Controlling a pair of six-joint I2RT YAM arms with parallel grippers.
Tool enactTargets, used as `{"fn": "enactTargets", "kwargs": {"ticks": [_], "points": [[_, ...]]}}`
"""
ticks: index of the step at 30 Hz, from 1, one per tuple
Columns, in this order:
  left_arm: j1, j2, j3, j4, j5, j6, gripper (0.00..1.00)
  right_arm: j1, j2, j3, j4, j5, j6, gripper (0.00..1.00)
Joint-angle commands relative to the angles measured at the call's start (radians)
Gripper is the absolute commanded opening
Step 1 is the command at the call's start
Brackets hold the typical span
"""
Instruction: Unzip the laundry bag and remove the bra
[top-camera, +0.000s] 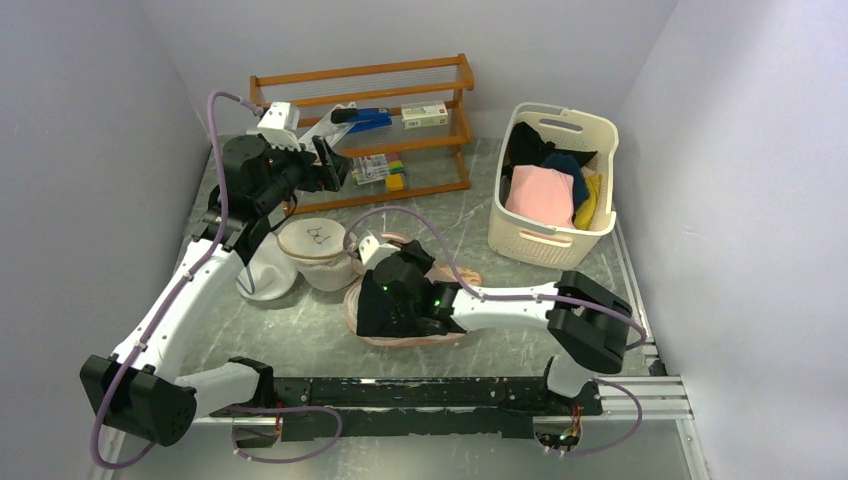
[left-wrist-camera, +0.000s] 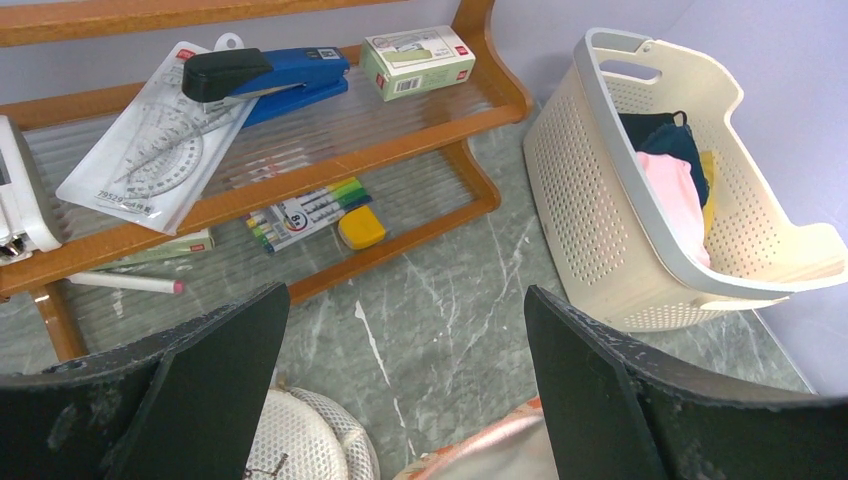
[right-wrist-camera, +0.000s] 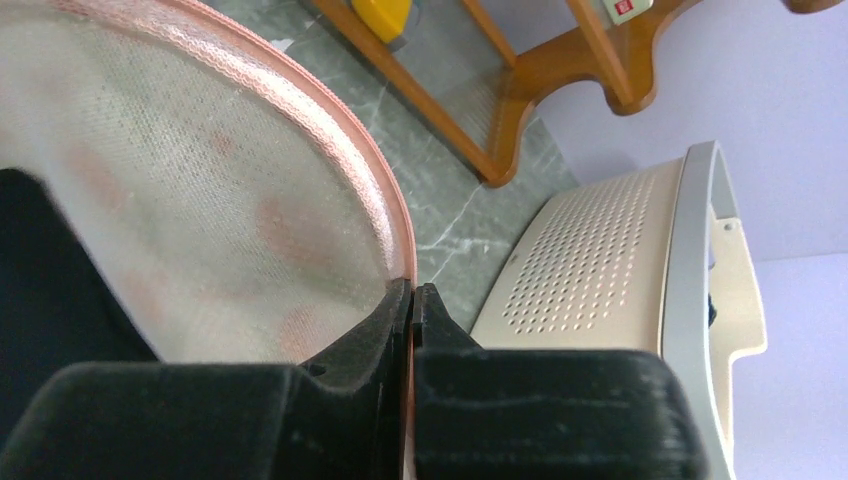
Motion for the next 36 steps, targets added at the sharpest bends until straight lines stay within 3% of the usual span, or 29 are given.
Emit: {"fn": "enactTargets", "kwargs": {"ticks": [1,9,11,13,15,17,22,26,30,33,36], "points": [[0.015,-0.02,-0.001,0.033,0.011,-0.005,0.99,-0.07,0.068,0.038,0.153,-0.041,-0.1,0.0],[0.024,-0.028,0.0,0.031,0.011,-0.007,0.99,-0.135,0.149,0.134,0.089,-0.007,-0.036,0.22],[0.028,-0.03,-0.003,0.035,0.017,-0.01,0.99,-0.148,0.155,0.138,0.088,0.002,-0.037,0.32],[0.033,-0.028,-0.002,0.035,0.022,-0.014,0.99,-0.16,0.16,0.159,0.06,0.011,-0.024,0.49],[0.037,-0.024,-0.001,0.033,0.024,-0.017,0.99,-0.172,0.161,0.197,-0.004,0.008,0.022,0.73],[0.04,-0.021,0.001,0.032,0.027,-0.018,0.99,-0.182,0.156,0.23,-0.089,-0.011,0.08,0.85],[0.047,-0.018,-0.001,0.034,0.032,-0.021,0.99,-0.184,0.109,0.27,-0.248,-0.025,0.185,0.91],[0.054,-0.008,0.004,0.029,0.047,-0.028,0.99,-0.171,0.005,0.266,-0.412,-0.171,0.272,0.92],[0.059,-0.004,0.005,0.03,0.057,-0.037,0.99,-0.142,-0.099,0.296,-0.61,-0.377,0.497,0.92],[0.063,0.0,0.009,0.025,0.057,-0.038,0.99,-0.112,-0.192,0.237,-0.64,-0.507,0.59,0.92],[0.064,0.001,0.009,0.025,0.064,-0.038,0.99,-0.109,-0.239,0.142,-0.678,-0.52,0.653,0.94]]}}
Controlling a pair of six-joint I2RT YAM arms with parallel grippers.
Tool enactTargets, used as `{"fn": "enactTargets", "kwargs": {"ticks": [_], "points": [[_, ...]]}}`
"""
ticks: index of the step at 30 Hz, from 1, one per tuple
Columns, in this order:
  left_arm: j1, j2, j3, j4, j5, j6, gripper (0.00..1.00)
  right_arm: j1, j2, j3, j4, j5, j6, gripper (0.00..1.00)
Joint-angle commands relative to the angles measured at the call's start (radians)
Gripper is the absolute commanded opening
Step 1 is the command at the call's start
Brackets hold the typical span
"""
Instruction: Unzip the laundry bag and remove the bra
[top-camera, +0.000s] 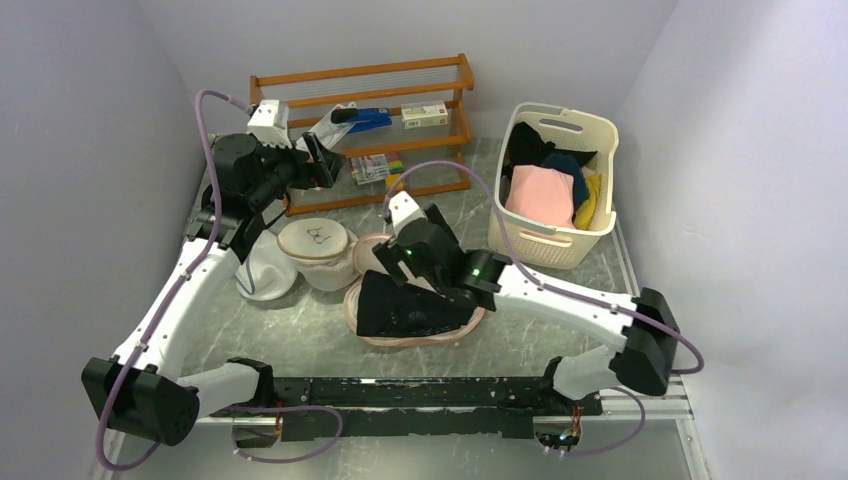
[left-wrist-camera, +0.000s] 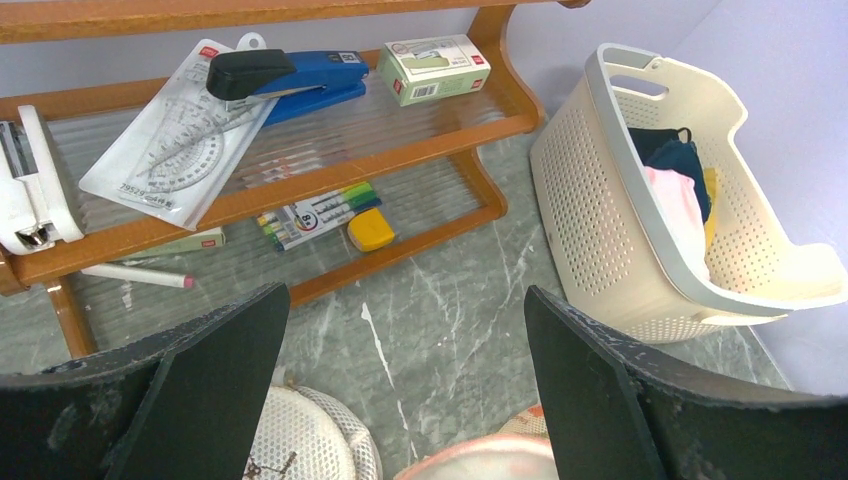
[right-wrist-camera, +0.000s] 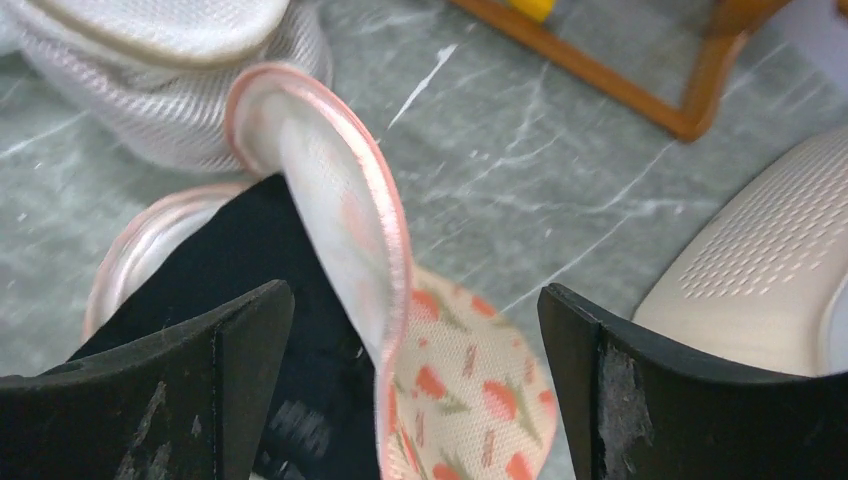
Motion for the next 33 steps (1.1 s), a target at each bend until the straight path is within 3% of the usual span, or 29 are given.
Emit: {"fn": "enactTargets", "kwargs": {"ticks": [1,4,9,15,18,22,28,33], "points": [[0.012,0.003,0.008,0.027,0.04,-0.008,0.99,0.008,-0.07,-0.133,-0.128,-0.099,0.162,0.95],[0.013,0.009,0.006,0.029,0.042,-0.008,0.99,0.008,-0.097,-0.199,-0.159,-0.118,0.173,0.95],[0.012,0.021,0.011,0.027,0.056,-0.008,0.99,0.026,-0.177,-0.293,-0.072,-0.359,0.156,0.92],[0.012,0.023,0.009,0.027,0.053,-0.008,0.99,0.096,-0.196,-0.338,-0.015,-0.358,0.176,0.88],[0.013,0.027,0.008,0.029,0.063,-0.044,0.99,0.112,-0.151,-0.339,0.017,-0.376,0.177,0.78],[0.012,0.036,0.011,0.022,0.06,-0.045,0.99,0.194,-0.073,-0.301,0.031,-0.278,0.153,0.71],[0.012,0.04,0.013,0.022,0.061,-0.043,0.99,0.251,0.041,-0.238,0.011,-0.112,0.111,0.68],[0.012,0.04,0.013,0.019,0.054,-0.041,0.99,0.276,0.085,-0.217,0.001,0.014,0.112,0.55]]}}
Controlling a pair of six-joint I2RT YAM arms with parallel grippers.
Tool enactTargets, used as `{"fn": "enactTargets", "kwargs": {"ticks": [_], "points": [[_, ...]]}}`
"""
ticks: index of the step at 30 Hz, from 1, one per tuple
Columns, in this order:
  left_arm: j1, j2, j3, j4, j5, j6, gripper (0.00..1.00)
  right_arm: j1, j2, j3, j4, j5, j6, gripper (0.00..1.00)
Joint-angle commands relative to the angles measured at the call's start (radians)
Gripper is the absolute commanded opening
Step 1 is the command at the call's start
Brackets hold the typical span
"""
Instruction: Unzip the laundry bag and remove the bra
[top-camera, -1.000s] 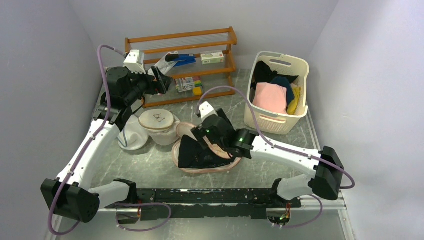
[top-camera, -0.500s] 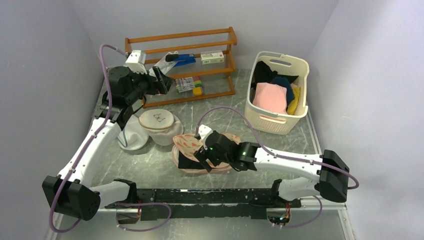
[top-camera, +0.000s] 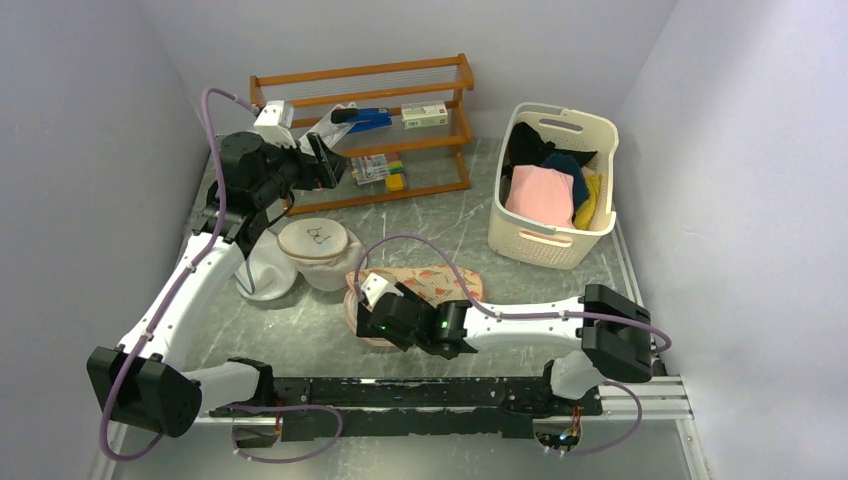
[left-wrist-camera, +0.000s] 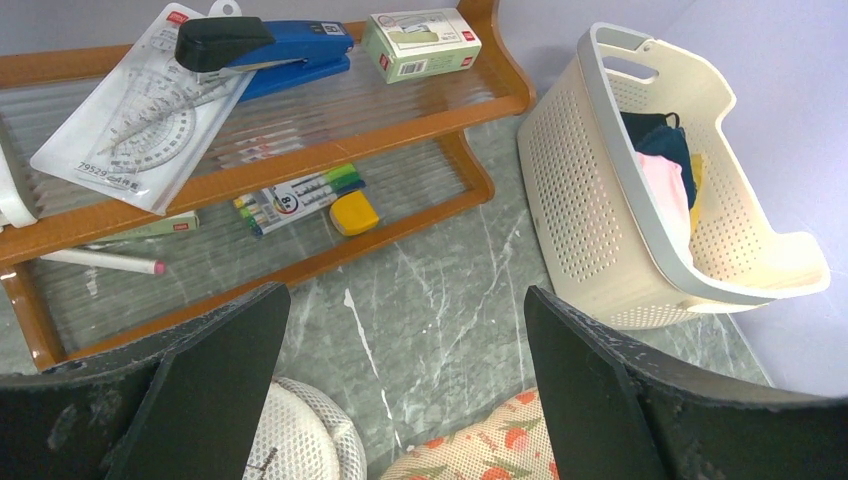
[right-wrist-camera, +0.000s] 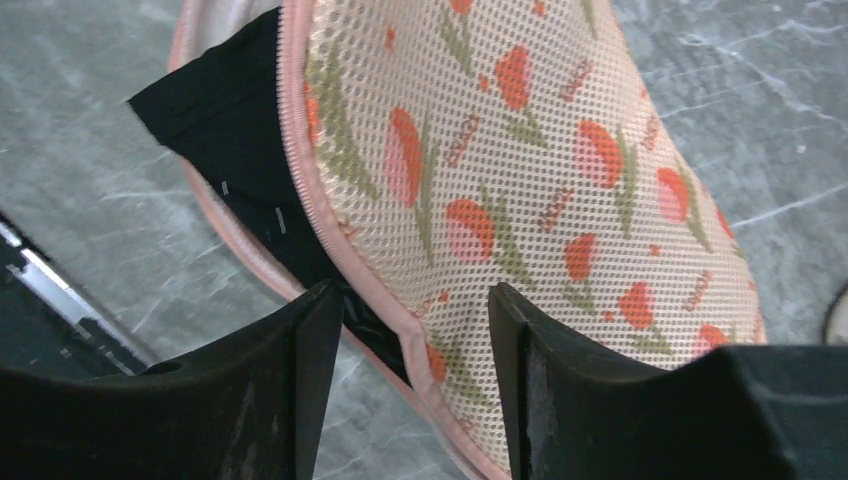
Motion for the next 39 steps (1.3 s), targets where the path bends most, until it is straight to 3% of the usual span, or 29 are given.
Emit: {"fn": "enactTargets", "kwargs": {"ticks": [1,7,10,15,19,23,26,28,32,39], "points": [[0.008,0.001,0.014,0.019,0.015,-0.003,0.99,0.016,0.02,0.036,-0.003,0.151,-0.011,0.52],[0.008,0.001,0.014,0.021,0.028,-0.006,0.99,0.018,0.027,0.044,-0.013,0.194,-0.024,0.28],[0.008,-0.001,0.014,0.022,0.026,-0.008,0.99,0.018,0.03,0.064,-0.048,0.258,-0.051,0.01],[0.008,-0.005,0.013,0.025,0.035,-0.012,0.99,0.011,0.039,0.097,-0.041,0.403,-0.214,0.0],[0.01,-0.006,0.011,0.027,0.035,-0.014,0.99,-0.024,0.102,0.097,0.153,0.494,-0.496,0.0],[0.01,-0.01,0.01,0.025,0.025,-0.012,0.99,-0.146,0.174,0.137,0.325,0.422,-0.716,0.0],[0.01,-0.015,0.01,0.021,0.015,-0.007,0.99,-0.238,0.188,0.11,0.507,0.229,-0.907,0.0],[0.01,-0.018,0.009,0.023,0.015,-0.008,0.99,-0.259,0.22,0.087,0.582,0.185,-0.979,0.0],[0.011,-0.023,0.01,0.022,0.011,-0.007,0.99,-0.309,0.306,0.141,0.601,0.11,-1.028,0.0],[0.014,-0.027,0.008,0.023,0.009,-0.007,0.99,-0.36,0.421,0.127,0.826,0.072,-1.072,0.0]]}}
